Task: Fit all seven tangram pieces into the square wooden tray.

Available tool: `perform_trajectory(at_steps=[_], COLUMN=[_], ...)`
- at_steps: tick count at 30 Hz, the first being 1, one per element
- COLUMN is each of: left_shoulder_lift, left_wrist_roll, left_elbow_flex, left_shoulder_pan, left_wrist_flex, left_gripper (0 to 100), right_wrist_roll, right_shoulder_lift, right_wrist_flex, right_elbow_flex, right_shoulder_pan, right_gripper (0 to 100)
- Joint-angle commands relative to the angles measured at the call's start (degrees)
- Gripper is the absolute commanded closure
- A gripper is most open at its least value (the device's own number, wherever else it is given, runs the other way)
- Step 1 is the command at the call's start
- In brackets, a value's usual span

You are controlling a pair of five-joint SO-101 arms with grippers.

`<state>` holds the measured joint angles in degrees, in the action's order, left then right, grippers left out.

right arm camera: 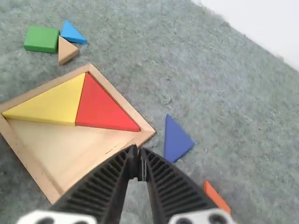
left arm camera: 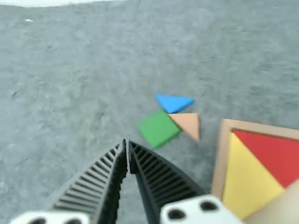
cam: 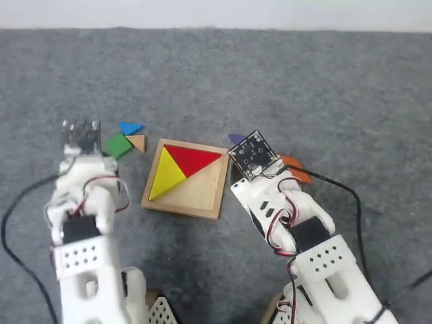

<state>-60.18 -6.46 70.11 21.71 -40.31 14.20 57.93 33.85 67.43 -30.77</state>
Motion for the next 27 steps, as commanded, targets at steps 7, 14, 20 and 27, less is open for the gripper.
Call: perform_trajectory(at_steps=[7,14,20,27], left_shoulder_lift=[43.7,59.5,67.3,77.8], left_wrist_roll=[-7.0,-16.9,-28.7,-38.2], left_elbow_flex=[-34.1,-50.2,-57.4,-67.1], left_shoulder_pan=[-3.6,-1.6,-1.6,-1.1], left_wrist_flex=[-11.4,-20.1,-23.4,-23.6], left_gripper=[98,89,76,76], right_wrist_roll=[-0.6,-0.4,-0.5,-0.4], right_shoulder_lift=[1.7,1.5,1.5,1.5], right_wrist_flex=[-1.5,-1.5,-1.5,-1.5], right_elbow_flex=[-0.6,-0.6,-0.6,-0.5], right_shoulder_pan=[0.5,0.5,0.5,0.5], right_gripper=[98.9,98.9,98.9,98.9])
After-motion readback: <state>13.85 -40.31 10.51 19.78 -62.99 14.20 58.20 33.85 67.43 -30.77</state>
